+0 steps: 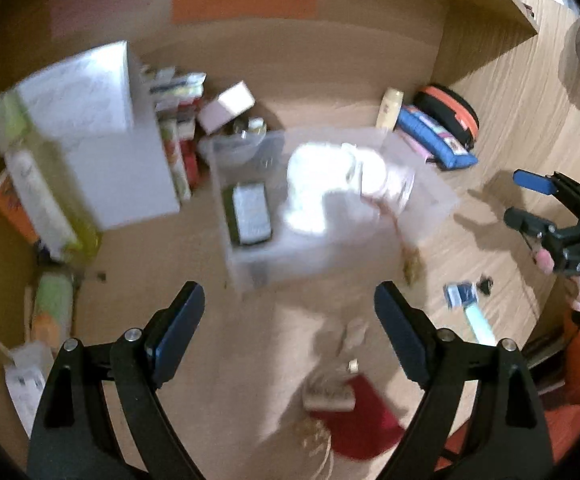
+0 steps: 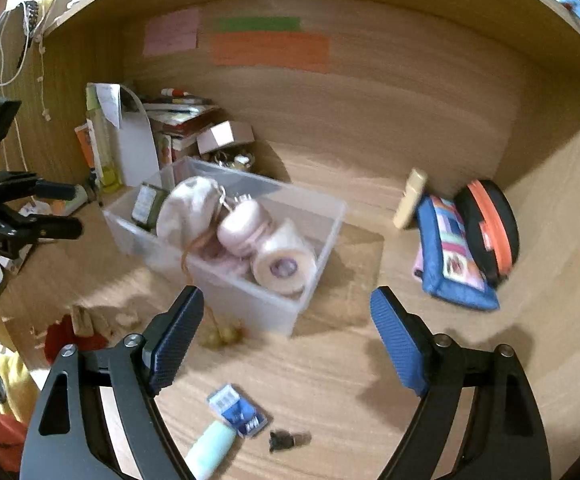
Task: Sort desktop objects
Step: 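Move left tool to the cream tube while right tool approaches the black hair tie, then grip the cream tube with left tool while right tool grips the black hair tie, then carry tube and hair tie over the clear box and open both tools, then move left tool to the beige shell trinket while right tool approaches the gold gourd ornament, then grip the beige trinket with left tool while right tool grips the gold gourd ornament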
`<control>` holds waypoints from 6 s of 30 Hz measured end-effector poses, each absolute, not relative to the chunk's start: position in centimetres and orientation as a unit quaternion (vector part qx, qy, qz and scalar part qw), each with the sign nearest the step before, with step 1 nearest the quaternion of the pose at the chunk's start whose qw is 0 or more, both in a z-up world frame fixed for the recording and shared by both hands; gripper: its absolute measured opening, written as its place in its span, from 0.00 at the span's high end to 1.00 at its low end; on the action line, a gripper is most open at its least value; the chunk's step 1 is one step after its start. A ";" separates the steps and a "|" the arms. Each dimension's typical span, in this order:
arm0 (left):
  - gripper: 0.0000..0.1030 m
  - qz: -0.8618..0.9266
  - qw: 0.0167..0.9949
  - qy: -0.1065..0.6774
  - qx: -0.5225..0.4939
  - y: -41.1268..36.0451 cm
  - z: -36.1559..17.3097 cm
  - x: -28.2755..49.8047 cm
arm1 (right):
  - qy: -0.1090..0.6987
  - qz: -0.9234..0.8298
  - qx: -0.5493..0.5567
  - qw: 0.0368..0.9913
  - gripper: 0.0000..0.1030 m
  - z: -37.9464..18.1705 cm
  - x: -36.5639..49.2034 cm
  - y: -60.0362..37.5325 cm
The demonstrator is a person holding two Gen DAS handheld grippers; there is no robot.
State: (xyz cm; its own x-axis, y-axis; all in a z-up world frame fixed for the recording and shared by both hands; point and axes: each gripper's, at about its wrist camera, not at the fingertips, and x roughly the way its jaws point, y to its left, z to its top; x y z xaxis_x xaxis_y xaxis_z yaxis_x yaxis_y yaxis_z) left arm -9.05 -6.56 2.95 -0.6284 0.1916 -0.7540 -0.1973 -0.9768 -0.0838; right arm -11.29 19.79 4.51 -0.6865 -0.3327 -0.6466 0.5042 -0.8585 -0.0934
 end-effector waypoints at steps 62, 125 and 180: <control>0.61 0.924 0.118 -0.018 -0.363 -6.6 2.8 -11.5 | 0.082 -0.894 0.358 0.257 0.82 2.1 -14.8 21.0; 0.20 0.917 0.118 0.003 -0.382 -4.6 0.9 -9.1 | 0.114 -0.878 0.362 0.291 0.40 1.2 -12.8 16.9; 0.86 0.912 0.147 -0.005 -0.382 -4.5 0.5 -9.4 | 0.119 -0.851 0.384 0.338 0.85 -0.7 -13.4 14.1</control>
State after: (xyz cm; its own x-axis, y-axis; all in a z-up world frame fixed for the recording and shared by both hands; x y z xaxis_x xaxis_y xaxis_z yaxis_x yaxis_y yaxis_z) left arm -9.41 -4.51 0.55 -0.6647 0.2719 -0.6959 -0.2643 -0.9568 -0.1213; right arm -13.42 14.05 -0.69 -0.4779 -0.4837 -0.7332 0.6658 -0.7440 0.0568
